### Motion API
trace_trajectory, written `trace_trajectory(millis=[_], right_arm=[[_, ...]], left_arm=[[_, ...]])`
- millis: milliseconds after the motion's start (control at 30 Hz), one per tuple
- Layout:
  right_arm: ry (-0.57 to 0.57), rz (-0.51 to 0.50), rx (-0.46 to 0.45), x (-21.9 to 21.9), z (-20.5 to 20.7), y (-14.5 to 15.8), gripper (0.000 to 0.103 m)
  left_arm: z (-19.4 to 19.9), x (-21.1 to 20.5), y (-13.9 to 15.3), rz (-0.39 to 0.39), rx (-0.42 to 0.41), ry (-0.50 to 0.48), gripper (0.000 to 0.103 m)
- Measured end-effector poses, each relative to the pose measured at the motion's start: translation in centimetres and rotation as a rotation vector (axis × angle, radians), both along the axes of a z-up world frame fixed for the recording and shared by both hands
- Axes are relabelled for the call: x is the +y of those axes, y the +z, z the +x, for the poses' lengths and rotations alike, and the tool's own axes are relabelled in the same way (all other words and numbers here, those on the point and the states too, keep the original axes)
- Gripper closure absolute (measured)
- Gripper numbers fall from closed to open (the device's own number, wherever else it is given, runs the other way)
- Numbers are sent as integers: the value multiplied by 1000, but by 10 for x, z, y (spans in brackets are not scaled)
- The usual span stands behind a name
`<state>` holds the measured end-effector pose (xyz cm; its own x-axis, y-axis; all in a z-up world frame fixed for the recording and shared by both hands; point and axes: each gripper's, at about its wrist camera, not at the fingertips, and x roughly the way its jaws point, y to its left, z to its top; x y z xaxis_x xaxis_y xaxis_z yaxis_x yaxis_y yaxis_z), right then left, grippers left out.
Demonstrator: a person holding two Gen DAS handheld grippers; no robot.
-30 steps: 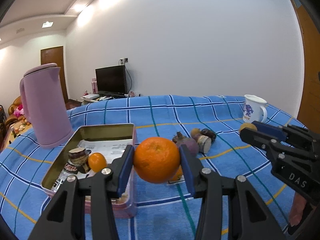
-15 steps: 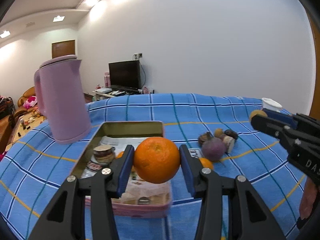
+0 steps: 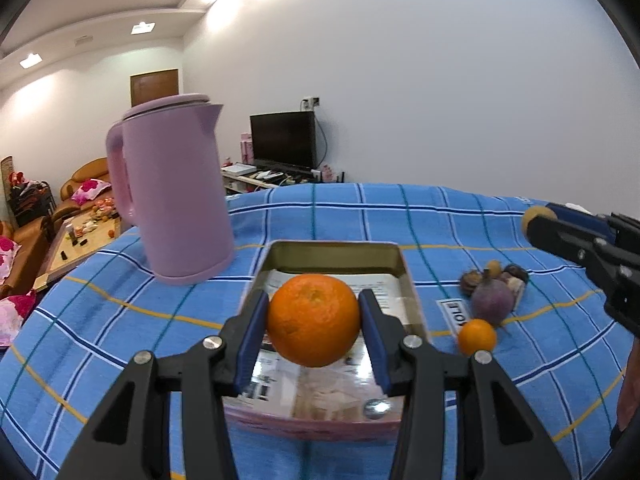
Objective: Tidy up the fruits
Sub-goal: 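Carry the orange and small brown fruit over the pink tin tray with both tools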
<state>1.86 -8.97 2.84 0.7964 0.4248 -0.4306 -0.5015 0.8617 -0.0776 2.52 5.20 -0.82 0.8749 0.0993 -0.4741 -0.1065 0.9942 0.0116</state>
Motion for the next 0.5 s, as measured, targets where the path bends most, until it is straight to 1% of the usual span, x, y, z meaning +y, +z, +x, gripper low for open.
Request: trace_trajectory(millis=[167, 500], right_arm=[[31, 3, 31, 15, 8, -5, 76], [81, -10, 88, 43, 19, -22, 76]], left_arm=[[5, 13, -3, 7, 33, 16, 56], [16, 31, -14, -32, 96, 22, 56]])
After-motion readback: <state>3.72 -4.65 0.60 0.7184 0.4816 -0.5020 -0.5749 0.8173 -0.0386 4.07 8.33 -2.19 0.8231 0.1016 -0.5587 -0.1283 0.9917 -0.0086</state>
